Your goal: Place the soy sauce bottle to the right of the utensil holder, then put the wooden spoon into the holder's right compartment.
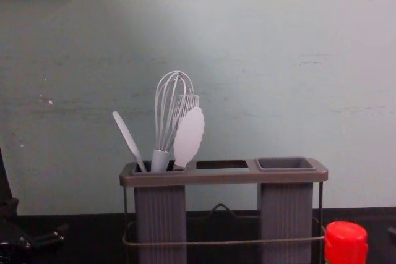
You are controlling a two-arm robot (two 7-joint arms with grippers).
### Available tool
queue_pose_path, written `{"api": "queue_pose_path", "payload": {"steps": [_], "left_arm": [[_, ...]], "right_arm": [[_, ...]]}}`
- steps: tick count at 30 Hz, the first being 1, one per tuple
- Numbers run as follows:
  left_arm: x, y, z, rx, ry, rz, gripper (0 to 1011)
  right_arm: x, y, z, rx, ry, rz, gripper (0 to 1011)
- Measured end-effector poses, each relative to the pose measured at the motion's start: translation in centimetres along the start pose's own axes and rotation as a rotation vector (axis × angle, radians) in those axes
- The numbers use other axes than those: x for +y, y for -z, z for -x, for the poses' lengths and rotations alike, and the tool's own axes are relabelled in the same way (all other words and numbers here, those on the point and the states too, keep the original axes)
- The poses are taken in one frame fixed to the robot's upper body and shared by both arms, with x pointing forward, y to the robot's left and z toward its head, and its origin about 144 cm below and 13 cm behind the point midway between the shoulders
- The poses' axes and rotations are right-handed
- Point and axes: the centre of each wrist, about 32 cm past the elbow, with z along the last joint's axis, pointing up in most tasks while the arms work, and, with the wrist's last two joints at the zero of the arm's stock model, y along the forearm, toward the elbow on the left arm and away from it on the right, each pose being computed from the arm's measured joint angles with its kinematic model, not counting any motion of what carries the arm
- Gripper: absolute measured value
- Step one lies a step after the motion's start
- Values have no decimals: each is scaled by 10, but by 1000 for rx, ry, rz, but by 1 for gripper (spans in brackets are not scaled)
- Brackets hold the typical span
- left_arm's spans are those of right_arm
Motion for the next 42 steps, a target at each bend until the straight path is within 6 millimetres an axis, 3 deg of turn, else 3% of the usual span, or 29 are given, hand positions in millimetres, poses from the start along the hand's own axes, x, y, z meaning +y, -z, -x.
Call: {"api": "queue_pose_path", "payload": {"steps": [25,42], "left_arm": [[0,0,0,0,0,0,1011],[0,0,0,0,0,0,1011]], "right_arm": [[-73,-18,8,19,-130,-95,1003],[-94,-28,9,162,-367,-173,1003]]}}
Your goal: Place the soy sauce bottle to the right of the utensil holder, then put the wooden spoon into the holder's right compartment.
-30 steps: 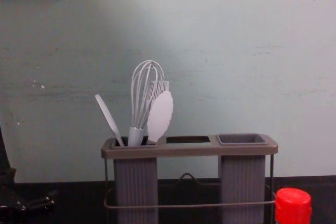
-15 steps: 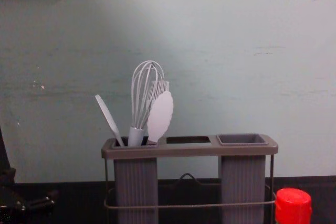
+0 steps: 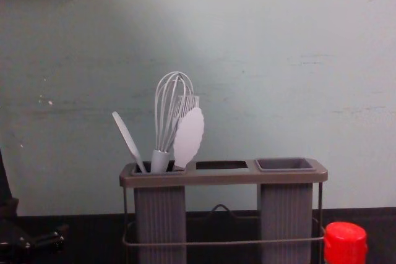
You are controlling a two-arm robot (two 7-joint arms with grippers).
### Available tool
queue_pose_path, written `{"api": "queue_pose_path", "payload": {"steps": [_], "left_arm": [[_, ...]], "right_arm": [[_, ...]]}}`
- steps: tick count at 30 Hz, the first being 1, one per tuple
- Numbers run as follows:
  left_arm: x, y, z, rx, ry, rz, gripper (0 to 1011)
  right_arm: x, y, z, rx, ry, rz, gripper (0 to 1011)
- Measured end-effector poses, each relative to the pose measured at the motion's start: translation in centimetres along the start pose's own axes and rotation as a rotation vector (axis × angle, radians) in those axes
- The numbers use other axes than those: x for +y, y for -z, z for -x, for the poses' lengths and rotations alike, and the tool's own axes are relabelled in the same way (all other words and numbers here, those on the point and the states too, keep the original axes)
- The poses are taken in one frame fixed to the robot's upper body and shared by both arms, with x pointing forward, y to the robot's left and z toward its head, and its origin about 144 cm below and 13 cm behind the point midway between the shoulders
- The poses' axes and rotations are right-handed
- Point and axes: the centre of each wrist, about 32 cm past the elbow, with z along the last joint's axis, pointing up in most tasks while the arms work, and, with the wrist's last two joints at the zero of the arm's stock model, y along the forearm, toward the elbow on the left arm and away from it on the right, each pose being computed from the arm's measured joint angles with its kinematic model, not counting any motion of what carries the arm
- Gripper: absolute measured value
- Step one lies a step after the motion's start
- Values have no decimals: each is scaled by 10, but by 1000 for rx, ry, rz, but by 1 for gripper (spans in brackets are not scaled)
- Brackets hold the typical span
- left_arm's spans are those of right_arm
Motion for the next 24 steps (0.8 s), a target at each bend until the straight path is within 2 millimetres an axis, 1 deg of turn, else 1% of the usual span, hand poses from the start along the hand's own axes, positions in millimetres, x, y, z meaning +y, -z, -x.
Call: {"api": "queue_pose_path", "payload": {"steps": [5,11,19,24], "left_arm": [[0,0,0,0,0,0,1011],[0,0,0,0,0,0,1011],[0,0,0,0,0,0,1011],[0,0,0,0,0,0,1011]], "right_arm": [[4,-2,2,38,-54,-20,1003],[14,0,8,72,-85,-34,1003],[34,8,15,107,-102,-41,1003],[42,11,17,119,-104,-46,1003]]}}
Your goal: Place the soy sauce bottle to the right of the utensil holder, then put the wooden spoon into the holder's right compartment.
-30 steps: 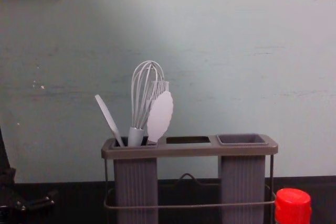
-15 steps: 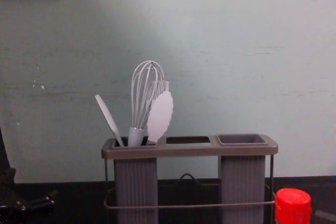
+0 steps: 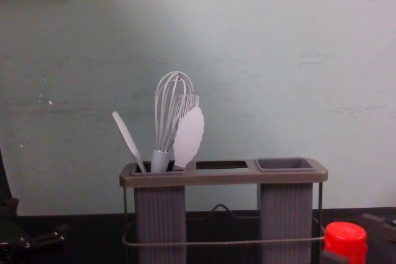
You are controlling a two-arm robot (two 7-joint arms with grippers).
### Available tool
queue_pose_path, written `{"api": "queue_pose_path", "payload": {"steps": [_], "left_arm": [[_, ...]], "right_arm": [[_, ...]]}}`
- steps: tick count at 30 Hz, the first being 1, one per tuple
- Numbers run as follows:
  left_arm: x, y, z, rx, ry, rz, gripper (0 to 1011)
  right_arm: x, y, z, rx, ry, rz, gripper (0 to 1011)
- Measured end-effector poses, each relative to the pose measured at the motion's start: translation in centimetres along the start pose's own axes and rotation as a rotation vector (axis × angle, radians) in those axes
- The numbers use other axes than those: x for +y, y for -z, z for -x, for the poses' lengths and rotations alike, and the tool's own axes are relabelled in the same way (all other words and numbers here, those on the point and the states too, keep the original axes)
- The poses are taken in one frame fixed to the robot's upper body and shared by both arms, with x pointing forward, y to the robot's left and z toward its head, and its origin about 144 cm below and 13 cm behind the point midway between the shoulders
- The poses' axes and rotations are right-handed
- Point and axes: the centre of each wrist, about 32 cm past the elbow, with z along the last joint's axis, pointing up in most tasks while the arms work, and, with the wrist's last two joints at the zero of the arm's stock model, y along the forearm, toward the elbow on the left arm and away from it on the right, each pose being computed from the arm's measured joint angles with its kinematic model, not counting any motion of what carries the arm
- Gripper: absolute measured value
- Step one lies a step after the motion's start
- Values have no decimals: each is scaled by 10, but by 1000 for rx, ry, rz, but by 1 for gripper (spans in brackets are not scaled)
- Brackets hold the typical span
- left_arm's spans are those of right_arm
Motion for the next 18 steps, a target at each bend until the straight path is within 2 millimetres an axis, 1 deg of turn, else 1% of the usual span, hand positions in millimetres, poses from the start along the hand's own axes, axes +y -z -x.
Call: {"api": "queue_pose_path", "payload": {"steps": [3,7,8,10,11,12,13,14,15,17,18], "left_arm": [[0,0,0,0,0,0,1011],[0,0,0,0,0,0,1011],[0,0,0,0,0,0,1011],[0,0,0,0,0,0,1011],[0,0,0,0,0,0,1011],[0,0,0,0,0,0,1011],[0,0,0,0,0,0,1011],[0,0,0,0,0,0,1011],[0,0,0,0,0,0,1011],[0,0,0,0,0,0,1011],[0,0,0,0,0,0,1011]], "right_arm": [[5,2,0,6,-2,-7,997],[9,3,1,9,-3,-16,927],[11,4,1,12,-4,-19,883],[12,4,2,15,-5,-21,851],[12,4,2,18,-5,-23,813],[13,4,2,19,-6,-24,813],[13,4,2,19,-6,-25,760],[13,5,2,20,-6,-26,738],[13,5,2,21,-7,-26,682],[13,5,2,22,-7,-26,650],[12,5,2,25,-7,-26,601]]}}
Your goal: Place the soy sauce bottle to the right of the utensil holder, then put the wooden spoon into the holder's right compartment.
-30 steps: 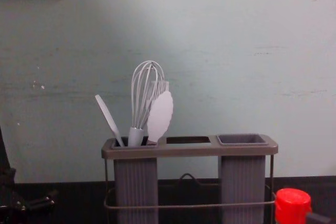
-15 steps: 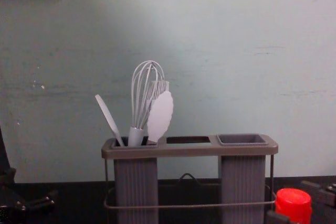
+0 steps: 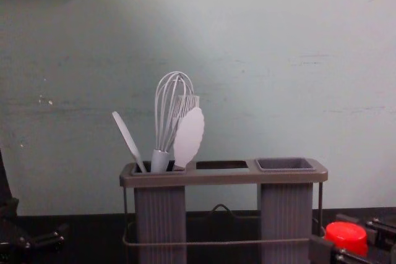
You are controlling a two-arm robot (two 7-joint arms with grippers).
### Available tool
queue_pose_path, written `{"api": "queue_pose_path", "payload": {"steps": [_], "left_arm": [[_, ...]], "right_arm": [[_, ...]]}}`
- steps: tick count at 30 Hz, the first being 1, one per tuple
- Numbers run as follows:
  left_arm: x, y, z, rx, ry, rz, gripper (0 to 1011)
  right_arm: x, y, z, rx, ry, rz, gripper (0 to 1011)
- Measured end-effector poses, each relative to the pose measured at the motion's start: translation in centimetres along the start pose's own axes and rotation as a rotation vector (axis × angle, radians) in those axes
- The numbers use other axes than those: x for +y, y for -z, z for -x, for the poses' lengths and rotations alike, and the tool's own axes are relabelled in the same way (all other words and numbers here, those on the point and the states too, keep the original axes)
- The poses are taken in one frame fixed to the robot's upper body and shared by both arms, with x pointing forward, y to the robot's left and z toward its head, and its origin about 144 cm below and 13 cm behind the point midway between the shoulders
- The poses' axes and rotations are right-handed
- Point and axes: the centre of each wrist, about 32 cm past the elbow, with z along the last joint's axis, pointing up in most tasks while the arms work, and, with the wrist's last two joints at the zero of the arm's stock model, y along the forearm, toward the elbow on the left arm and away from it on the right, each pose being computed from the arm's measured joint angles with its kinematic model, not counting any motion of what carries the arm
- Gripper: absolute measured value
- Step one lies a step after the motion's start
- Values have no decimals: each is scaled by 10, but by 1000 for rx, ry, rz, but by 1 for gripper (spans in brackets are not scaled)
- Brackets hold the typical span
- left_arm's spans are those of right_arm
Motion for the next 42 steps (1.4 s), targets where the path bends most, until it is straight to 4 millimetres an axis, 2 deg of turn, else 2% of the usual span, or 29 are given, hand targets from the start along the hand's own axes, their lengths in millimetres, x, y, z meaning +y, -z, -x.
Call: {"api": "queue_pose_path", "payload": {"steps": [6,8,25,42], "left_arm": [[0,0,0,0,0,0,1011],[0,0,0,0,0,0,1011],[0,0,0,0,0,0,1011],[0,0,0,0,0,0,1011]], "right_arm": [[-1,-1,1,7,-1,-4,403],[-1,-2,1,7,0,-6,382],[-14,-22,-6,-22,41,-34,382],[-34,-32,-29,-65,153,-17,382]]}}
